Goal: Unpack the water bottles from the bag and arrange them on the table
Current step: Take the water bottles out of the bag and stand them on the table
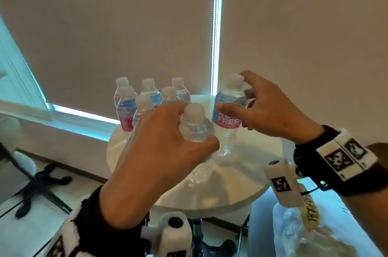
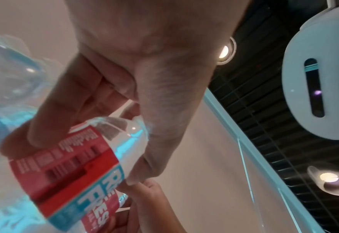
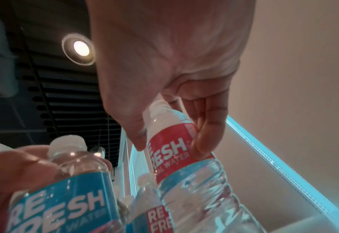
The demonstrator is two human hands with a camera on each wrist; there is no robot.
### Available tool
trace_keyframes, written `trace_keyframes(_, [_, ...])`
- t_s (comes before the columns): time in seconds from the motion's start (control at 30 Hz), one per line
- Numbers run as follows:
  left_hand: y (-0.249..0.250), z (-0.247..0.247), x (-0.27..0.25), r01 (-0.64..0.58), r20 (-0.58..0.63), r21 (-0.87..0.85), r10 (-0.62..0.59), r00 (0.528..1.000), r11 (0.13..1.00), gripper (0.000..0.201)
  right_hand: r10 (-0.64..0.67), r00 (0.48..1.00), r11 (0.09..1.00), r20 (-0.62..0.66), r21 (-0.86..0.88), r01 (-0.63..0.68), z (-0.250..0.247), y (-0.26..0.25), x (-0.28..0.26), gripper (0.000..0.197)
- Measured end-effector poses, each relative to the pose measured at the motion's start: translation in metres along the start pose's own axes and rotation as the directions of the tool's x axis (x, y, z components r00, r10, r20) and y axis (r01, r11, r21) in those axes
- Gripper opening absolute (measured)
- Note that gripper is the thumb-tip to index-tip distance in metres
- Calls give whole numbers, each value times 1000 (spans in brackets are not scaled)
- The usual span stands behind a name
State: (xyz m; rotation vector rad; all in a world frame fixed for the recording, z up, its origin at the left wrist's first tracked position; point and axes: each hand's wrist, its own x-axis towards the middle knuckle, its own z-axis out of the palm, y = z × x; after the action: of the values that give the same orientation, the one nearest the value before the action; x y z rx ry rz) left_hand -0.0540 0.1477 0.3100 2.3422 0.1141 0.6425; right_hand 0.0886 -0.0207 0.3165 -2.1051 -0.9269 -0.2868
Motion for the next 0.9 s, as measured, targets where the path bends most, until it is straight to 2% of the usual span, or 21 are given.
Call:
trace_keyframes(0.1, [-12,2,7,50,-14,-15,-51,999,999,42,18,1000,999,25,-29,-17,23,4,16,46])
trace_keyframes(0.27, [-21,6,14,76,-42,11,-76,996,997,61,32,998,999,62,-27,-31,41,9,30,53])
trace_keyframes(0.57, [-26,13,26,74,-35,84,-71,997,994,49,68,994,997,89,-38,-64,47,17,40,57])
trace_keyframes(0.8, [-32,18,29,39,-32,103,-36,999,994,65,55,995,998,87,-1,-55,47,19,35,57])
trace_keyframes(0.9, [-26,11,21,79,-62,138,-71,996,987,74,96,994,995,50,-25,-95,43,20,31,62])
